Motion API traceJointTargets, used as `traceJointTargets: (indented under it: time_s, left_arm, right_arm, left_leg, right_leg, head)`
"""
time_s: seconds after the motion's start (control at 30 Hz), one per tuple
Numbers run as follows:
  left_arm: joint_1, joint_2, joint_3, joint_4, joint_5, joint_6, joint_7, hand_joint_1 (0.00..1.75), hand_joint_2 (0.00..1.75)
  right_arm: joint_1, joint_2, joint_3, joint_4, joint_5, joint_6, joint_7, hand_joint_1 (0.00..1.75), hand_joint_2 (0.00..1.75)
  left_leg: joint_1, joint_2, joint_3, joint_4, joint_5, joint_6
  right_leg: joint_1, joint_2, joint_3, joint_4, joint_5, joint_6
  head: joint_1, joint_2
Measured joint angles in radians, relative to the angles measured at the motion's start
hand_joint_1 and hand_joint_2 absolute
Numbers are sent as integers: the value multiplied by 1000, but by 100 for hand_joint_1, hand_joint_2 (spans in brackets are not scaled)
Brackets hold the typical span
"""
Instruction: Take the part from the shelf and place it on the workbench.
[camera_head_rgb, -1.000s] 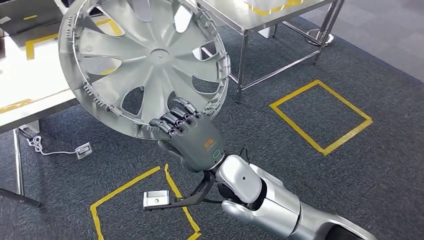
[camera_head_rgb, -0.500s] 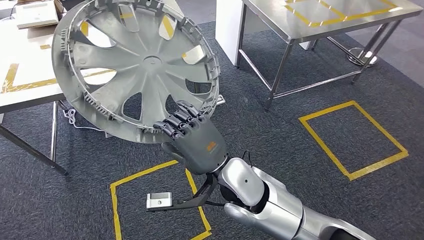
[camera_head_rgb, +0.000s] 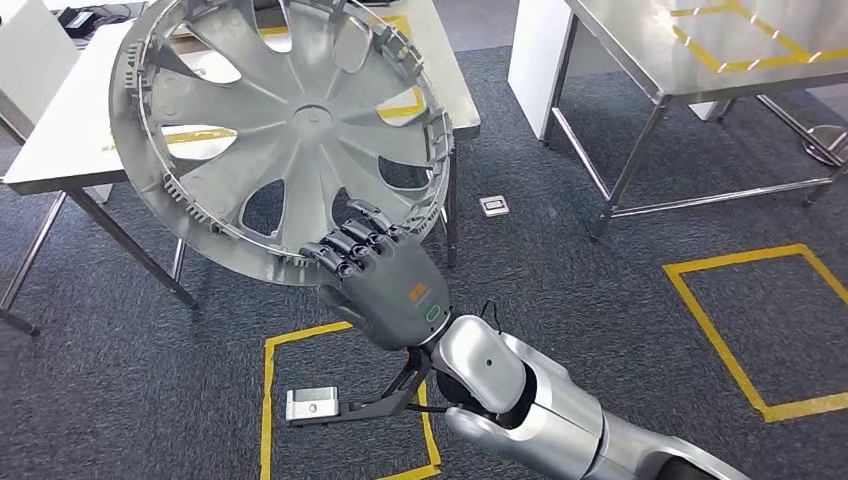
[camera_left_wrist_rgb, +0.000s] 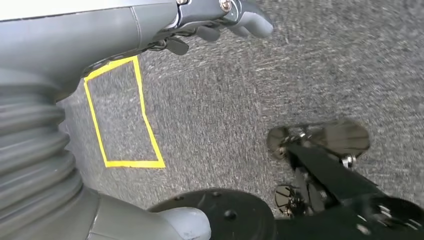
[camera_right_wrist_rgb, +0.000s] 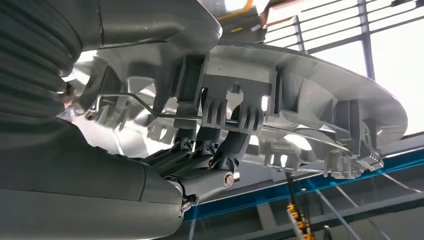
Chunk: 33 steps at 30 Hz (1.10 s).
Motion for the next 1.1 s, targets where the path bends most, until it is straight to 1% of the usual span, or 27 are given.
traceJointTargets:
  time_s: [0.03, 0.07, 0.1, 0.13, 0.17, 0.2, 0.23, 0.27, 0.3, 0.4, 0.43, 0.57, 0.73, 0.83, 0.87, 0.9, 0.93, 0.97, 1.0, 1.03, 1.07, 1.1]
  left_arm:
    - [0, 0, 0, 0, 0, 0, 0, 0, 175]
    - [1, 1, 0, 0, 0, 0, -1, 0, 175]
    - [1, 2, 0, 0, 0, 0, -2, 0, 175]
    - [1, 3, 0, 0, 0, 0, -3, 0, 175]
    - [0, 3, 0, 0, 0, 0, -4, 0, 175]
    - [-1, 3, 0, 0, 0, 0, -5, 0, 175]
    - [0, 3, 0, 0, 0, 0, -5, 0, 175]
    - [2, 3, 0, 0, 0, 0, -5, 0, 175]
    - [4, 2, 0, 0, 0, 0, -5, 0, 175]
    - [6, 1, 1, 0, -3, 0, -2, 0, 175]
    - [5, 1, 1, 0, -4, 0, 0, 0, 175]
    - [1, 1, 1, 0, -8, 0, 5, 0, 175]
    - [1, 1, 1, 0, -12, 0, 9, 0, 175]
    - [1, 1, 1, 0, -13, 0, 9, 0, 175]
    - [1, 1, 1, 0, -14, 0, 9, 0, 175]
    - [1, 2, 1, 0, -14, 0, 9, 0, 175]
    - [2, 2, 1, 0, -14, -1, 9, 0, 175]
    - [2, 2, 1, 0, -14, -1, 9, 0, 175]
    - [1, 1, 1, 0, -14, -1, 9, 0, 175]
    - [0, 0, 1, 0, -14, -1, 9, 0, 175]
    - [-2, -1, 1, 0, -14, -1, 9, 0, 175]
    - [-3, -1, 1, 0, -14, -2, 9, 0, 175]
  right_arm:
    - [0, 0, 0, 0, 1, -3, 0, 175, 175]
    - [0, 0, 0, 0, 2, -7, -1, 175, 175]
    - [0, 0, -1, 0, 3, -12, 0, 175, 175]
    - [0, 0, -1, 0, 3, -18, 0, 175, 175]
    - [-1, 0, -2, 0, 3, -23, -1, 175, 175]
    - [-3, -1, -3, 0, 3, -28, -1, 175, 175]
    - [-4, -1, -4, 0, 3, -35, -1, 175, 175]
    - [-6, -1, -5, 0, 3, -40, -1, 175, 175]
    - [-7, -2, -7, 0, 3, -46, -2, 175, 175]
    - [-9, -3, -10, 0, 2, -54, -8, 175, 175]
    - [-10, -4, -10, -1, 2, -55, -9, 175, 175]
    - [-11, -5, -16, -1, 1, -60, -8, 175, 175]
    - [-11, -5, -22, -1, 1, -63, 1, 175, 175]
    - [-11, -5, -22, -1, 2, -62, 1, 175, 175]
    - [-11, -5, -22, -1, 2, -62, 1, 175, 175]
    - [-12, -4, -22, -1, 1, -62, 1, 175, 175]
    - [-13, -3, -23, -1, 1, -62, 2, 175, 175]
    - [-13, -3, -24, -1, 1, -62, 2, 175, 175]
    - [-15, -2, -25, -1, 1, -62, 2, 175, 175]
    - [-15, -3, -26, -1, 1, -62, 2, 175, 175]
    - [-15, -4, -26, -1, 2, -63, 1, 175, 175]
    - [-14, -6, -27, -1, 3, -64, 0, 175, 175]
  left_leg:
    - [0, 3, 1, 6, 6, -1]
    - [0, 7, 21, -25, 26, -1]
    - [0, 15, 57, -85, 56, 0]
    - [-1, 26, 95, -149, 76, 3]
    - [-3, 33, 124, -200, 90, 10]
    - [-5, 38, 140, -231, 95, 18]
    - [-7, 37, 144, -239, 92, 26]
    - [-7, 33, 143, -241, 95, 33]
    - [-7, 32, 143, -242, 96, 36]
    - [-8, 31, 145, -246, 98, 41]
    - [-9, 31, 145, -246, 98, 43]
    - [-11, 32, 144, -246, 97, 51]
    - [-14, 33, 144, -245, 98, 54]
    - [-14, 34, 144, -245, 99, 54]
    - [-15, 33, 143, -245, 98, 56]
    - [-17, 33, 142, -250, 98, 60]
    - [-14, 31, 150, -261, 102, 66]
    - [-11, 29, 159, -277, 107, 72]
    - [-7, 27, 170, -293, 115, 76]
    - [-3, 25, 179, -305, 123, 78]
    - [-3, 22, 181, -309, 126, 79]
    - [-3, 19, 181, -309, 127, 78]
  right_leg:
    - [0, -14, 0, 1, -1, 0]
    - [0, -26, 0, 2, -3, 2]
    - [0, -36, 1, 4, -5, 5]
    - [2, -44, 0, 7, -8, 9]
    - [4, -49, -1, 11, -11, 15]
    - [7, -53, -2, 13, -13, 20]
    - [9, -56, -3, 13, -13, 25]
    - [10, -58, -2, 12, -13, 28]
    - [11, -58, -1, 10, -11, 25]
    - [11, -56, 3, 2, -6, 7]
    - [11, -56, 4, 0, -5, 6]
    - [10, -56, 7, -8, 1, 17]
    - [7, -55, 7, -10, 3, 39]
    - [8, -55, 7, -9, 3, 42]
    - [6, -56, 7, -12, 5, 44]
    - [5, -58, 10, -16, 6, 49]
    - [3, -57, 14, -19, 7, 53]
    - [1, -47, 15, -16, 2, 58]
    - [1, -30, 7, 8, -14, 59]
    - [0, -10, -14, 54, -38, 59]
    - [-2, 8, -44, 116, -68, 60]
    - [-4, 18, -78, 180, -93, 61]
  head:
    - [0, 0]
    - [0, 0]
    - [0, 0]
    - [-1, 0]
    - [1, 0]
    - [2, 0]
    - [3, 0]
    - [5, 0]
    - [5, 0]
    - [8, 0]
    - [8, 0]
    - [8, 0]
    - [8, 0]
    - [8, 0]
    - [8, 0]
    - [8, 0]
    - [8, 0]
    - [8, 0]
    - [9, 0]
    - [11, 0]
    - [13, 0]
    - [15, 0]
